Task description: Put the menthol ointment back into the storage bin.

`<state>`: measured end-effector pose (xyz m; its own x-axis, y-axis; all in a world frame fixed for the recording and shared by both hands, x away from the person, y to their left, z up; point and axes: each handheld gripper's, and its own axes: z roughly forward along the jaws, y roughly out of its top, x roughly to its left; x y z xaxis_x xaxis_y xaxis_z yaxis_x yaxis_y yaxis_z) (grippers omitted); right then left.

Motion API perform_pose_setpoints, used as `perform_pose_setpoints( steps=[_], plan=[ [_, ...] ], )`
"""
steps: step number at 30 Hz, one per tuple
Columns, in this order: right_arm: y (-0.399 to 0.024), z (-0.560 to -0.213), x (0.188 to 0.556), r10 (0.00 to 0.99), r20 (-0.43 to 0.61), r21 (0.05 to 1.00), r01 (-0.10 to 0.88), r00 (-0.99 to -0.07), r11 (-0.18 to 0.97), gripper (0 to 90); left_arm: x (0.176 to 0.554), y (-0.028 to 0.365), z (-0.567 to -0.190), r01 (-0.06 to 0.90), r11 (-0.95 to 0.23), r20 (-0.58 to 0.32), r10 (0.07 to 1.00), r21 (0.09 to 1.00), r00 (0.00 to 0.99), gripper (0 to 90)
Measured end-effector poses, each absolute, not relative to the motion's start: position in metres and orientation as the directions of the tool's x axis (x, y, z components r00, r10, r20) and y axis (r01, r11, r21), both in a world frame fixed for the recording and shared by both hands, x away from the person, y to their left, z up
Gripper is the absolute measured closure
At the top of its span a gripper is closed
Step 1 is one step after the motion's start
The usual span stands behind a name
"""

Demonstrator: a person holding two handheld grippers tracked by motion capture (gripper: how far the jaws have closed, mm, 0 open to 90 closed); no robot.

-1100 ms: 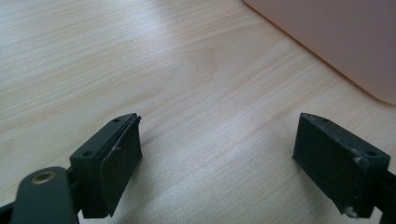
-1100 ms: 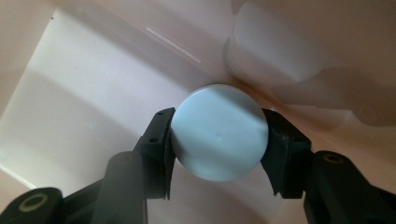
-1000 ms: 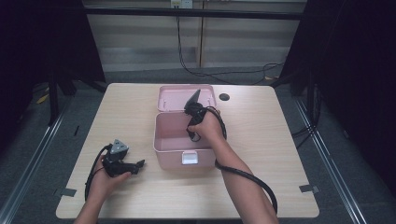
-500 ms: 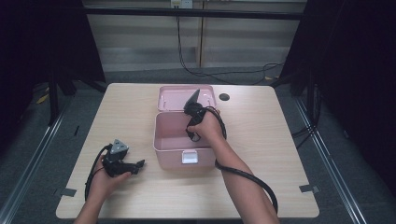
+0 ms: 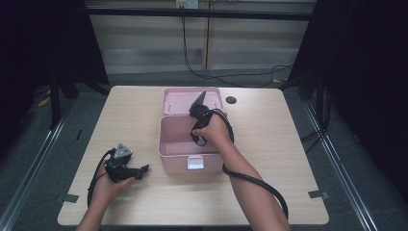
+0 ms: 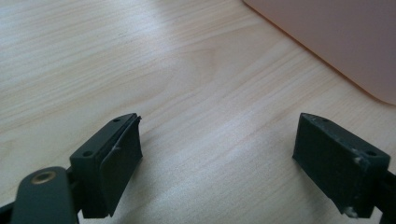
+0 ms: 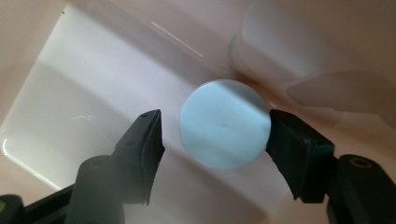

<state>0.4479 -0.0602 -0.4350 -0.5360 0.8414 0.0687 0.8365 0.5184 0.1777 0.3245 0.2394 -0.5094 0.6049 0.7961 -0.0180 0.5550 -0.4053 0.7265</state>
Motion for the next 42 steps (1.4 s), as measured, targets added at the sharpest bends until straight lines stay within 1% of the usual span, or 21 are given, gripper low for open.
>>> perform_pose_setpoints(
  steps=[10,14,22,24,28,31,33,35,40,42],
  plan=[
    [-0.061,-0.425,0.446,0.828,0.059,0.194,0.82,-0.557,0.538,34.4,0.325,0.24,-0.509,0.554,-0.408,-0.015,0.796,0.726,0.605,14.6],
    [-0.06,-0.418,0.445,0.823,0.053,0.187,0.815,-0.565,0.548,33.9,0.325,0.239,-0.509,0.555,-0.406,-0.016,0.796,0.726,0.605,14.6],
    [-0.06,-0.401,0.436,0.803,0.054,0.212,0.792,-0.594,0.572,34.9,0.325,0.24,-0.509,0.557,-0.409,-0.021,0.793,0.723,0.609,14.6],
    [-0.062,-0.394,0.433,0.796,0.061,0.228,0.785,-0.603,0.577,36.7,0.325,0.24,-0.509,0.557,-0.409,-0.021,0.793,0.723,0.609,14.6],
    [-0.065,-0.385,0.426,0.783,0.059,0.231,0.771,-0.62,0.593,39.7,0.325,0.24,-0.509,0.557,-0.408,-0.022,0.793,0.723,0.609,14.6],
    [-0.07,-0.377,0.421,0.774,0.066,0.247,0.762,-0.63,0.599,44.9,0.325,0.24,-0.509,0.557,-0.409,-0.021,0.793,0.723,0.609,14.6],
    [-0.073,-0.373,0.418,0.767,0.059,0.248,0.753,-0.639,0.609,45.9,0.325,0.239,-0.509,0.556,-0.408,-0.019,0.794,0.724,0.607,14.6],
    [-0.075,-0.368,0.414,0.759,0.061,0.253,0.745,-0.649,0.617,49.1,0.325,0.239,-0.509,0.556,-0.407,-0.019,0.795,0.724,0.606,14.6],
    [-0.078,-0.359,0.405,0.744,0.063,0.262,0.73,-0.665,0.631,52.1,0.325,0.239,-0.509,0.556,-0.407,-0.019,0.795,0.724,0.607,14.6],
    [-0.08,-0.354,0.403,0.741,0.076,0.275,0.728,-0.667,0.628,56.5,0.325,0.239,-0.509,0.556,-0.407,-0.019,0.795,0.724,0.607,14.6]
  ],
)
